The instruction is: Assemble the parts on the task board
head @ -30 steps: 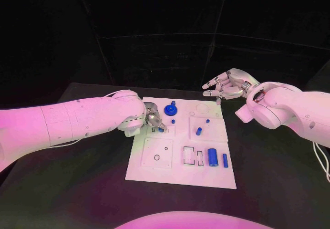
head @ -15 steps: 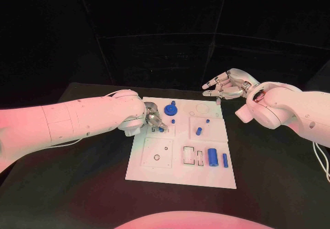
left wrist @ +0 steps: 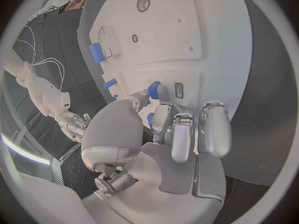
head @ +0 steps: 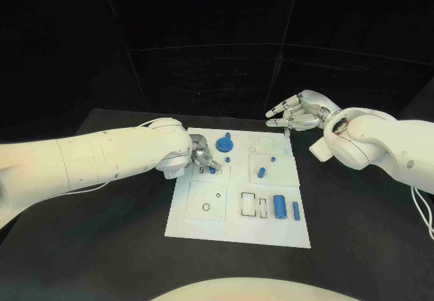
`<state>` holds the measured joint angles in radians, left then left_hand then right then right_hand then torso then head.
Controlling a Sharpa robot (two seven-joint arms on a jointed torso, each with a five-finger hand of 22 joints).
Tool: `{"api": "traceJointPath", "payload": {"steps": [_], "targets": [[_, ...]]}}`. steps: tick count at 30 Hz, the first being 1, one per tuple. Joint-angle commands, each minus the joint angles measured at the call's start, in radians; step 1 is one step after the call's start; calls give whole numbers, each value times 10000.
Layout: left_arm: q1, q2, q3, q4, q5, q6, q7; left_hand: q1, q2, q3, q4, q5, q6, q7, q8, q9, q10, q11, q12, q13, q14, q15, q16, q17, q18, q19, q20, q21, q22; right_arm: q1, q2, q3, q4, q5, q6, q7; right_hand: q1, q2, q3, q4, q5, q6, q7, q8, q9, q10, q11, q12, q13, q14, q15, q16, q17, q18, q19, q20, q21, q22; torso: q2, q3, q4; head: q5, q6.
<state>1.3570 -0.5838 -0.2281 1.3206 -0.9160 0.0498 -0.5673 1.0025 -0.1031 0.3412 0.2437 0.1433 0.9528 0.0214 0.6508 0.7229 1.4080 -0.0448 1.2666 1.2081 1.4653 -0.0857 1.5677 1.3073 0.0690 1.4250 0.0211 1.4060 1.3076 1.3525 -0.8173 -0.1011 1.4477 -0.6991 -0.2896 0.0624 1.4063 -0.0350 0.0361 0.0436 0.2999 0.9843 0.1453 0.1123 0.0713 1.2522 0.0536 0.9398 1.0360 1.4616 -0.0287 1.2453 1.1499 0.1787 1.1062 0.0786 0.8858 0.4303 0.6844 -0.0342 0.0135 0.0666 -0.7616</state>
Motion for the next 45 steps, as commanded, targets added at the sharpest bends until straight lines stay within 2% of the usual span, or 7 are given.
{"api": "traceJointPath", "payload": {"steps": [1,15,23,28,32,37,45], "targets": [[-13,16,-15,-23,-35,174,-97,-110,-38,-332,134,-36,55,-7,55,-4,61,0,56,-9,1055,-89,31,2634,-108,74,-19,15,295,24,-12,7,28,-14,-55,27,-136,5,5,62,27,-57,-14,46,-4,-77,-10,-38,-7,202,50,-20,-6,50,17,51,-65,-14,-2,1,2,-10,7],[-14,-40,-12,18,-35,99,-90,155,82,-1392,403,-432,53,-27,80,1,64,-19,54,-14,1055,-106,31,2634,-105,78,-38,-16,313,24,-31,7,42,-14,-58,23,-159,0,-3,79,24,-60,-14,50,-3,-78,-10,-39,-12,202,51,-19,-1,50,17,52,-68,-15,0,-9,8,-19,13],[89,-366,56,359,-36,-182,-10,184,171,-2077,454,-888,-24,-7,66,-8,4,-5,-20,-100,1055,-101,31,2634,-87,43,-38,-85,259,24,-32,7,-3,-14,-59,49,-178,-4,-10,94,22,-63,-15,53,-3,-77,-9,-36,-12,201,52,-26,-7,50,17,54,-71,-16,1,-12,7,-48,41],[325,-655,410,636,-8,-44,-4,295,157,-2559,461,-929,-399,123,-164,-115,-245,99,-322,-443,1055,-43,31,2634,-5,-182,3,-374,-83,24,-39,7,-63,-14,-58,56,-198,-15,-20,110,17,-69,-15,56,-3,-61,-9,-2,14,212,53,13,47,50,18,55,-73,-17,0,-9,14,-63,49],[641,-838,567,655,222,382,9,667,291,-2978,471,-911,-857,374,-629,-449,-615,324,-696,-878,1055,146,31,2634,101,-521,153,-797,-550,24,-34,7,-109,-14,-60,52,-209,-19,-25,118,15,-74,-17,57,-3,-53,-9,11,22,221,52,39,82,51,20,56,-74,-17,3,0,21,-48,56],[954,-894,632,370,399,1013,-102,899,491,-3345,460,-923,-1092,554,-1029,-843,-867,472,-936,-1190,1055,268,31,2634,117,-556,284,-872,-586,24,40,7,-210,-14,-33,57,-209,-19,-25,118,15,-74,-17,57,-3,-53,-9,11,22,221,52,39,82,51,20,56,-74,-17,3,-1,2,-26,117],[1044,-383,613,-728,394,2085,-506,1180,795,-3555,438,-906,-1067,624,-1208,-1146,-1034,540,-1080,-1406,1055,333,31,2634,124,-546,362,-889,-569,23,113,7,-283,-14,-25,48,-203,-12,-19,121,20,-80,-20,60,-2,-53,-14,8,15,218,51,23,63,52,24,56,-74,-16,7,-20,-8,2,147]]}}
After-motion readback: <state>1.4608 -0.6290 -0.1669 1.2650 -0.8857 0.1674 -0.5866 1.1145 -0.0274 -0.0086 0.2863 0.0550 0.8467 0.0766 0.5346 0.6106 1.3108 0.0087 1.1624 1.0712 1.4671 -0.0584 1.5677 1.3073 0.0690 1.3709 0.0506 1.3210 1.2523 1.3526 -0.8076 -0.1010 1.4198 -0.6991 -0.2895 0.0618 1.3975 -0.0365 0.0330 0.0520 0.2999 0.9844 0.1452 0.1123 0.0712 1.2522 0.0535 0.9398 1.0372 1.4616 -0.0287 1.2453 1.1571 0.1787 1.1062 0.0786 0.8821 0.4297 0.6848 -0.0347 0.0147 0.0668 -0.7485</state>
